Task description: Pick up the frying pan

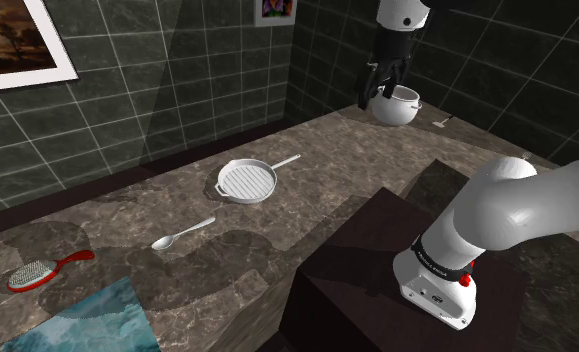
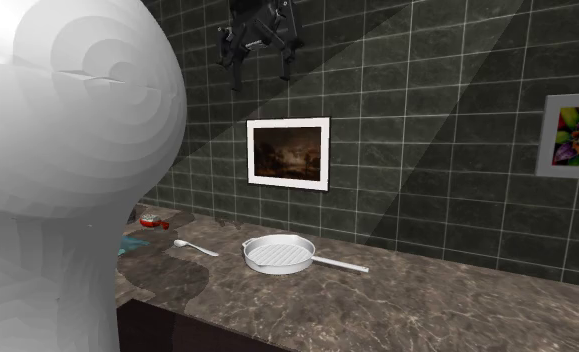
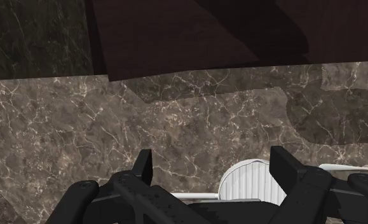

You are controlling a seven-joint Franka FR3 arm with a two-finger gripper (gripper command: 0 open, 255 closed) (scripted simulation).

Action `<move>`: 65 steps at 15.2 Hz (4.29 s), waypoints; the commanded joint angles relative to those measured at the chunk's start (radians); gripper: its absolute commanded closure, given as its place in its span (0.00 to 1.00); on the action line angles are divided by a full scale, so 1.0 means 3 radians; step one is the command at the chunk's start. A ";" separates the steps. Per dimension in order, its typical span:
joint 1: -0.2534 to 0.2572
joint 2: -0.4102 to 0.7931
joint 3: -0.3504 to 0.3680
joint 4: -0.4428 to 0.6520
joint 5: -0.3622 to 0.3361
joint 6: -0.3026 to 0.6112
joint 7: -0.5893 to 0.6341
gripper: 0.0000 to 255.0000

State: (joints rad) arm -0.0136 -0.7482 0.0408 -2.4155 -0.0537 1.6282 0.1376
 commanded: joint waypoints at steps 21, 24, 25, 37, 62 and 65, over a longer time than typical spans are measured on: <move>-0.0064 0.2260 -0.0073 0.0135 0.0279 0.2073 0.0243 0.00; -0.0068 0.2660 -0.0079 0.0315 0.0346 0.2286 0.0244 0.00; -0.0069 0.2793 -0.0080 0.0384 0.0370 0.2349 0.0243 0.00; -0.0142 0.4392 -0.0028 0.1535 0.0647 0.2769 0.0222 0.00; -0.0161 0.4843 -0.0007 0.1846 0.0690 0.2904 0.0209 1.00; -0.0159 0.4729 -0.0012 0.1813 0.0684 0.2823 0.0221 1.00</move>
State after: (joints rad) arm -0.0613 0.6851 0.0375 -1.8640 0.1516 2.4818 0.2034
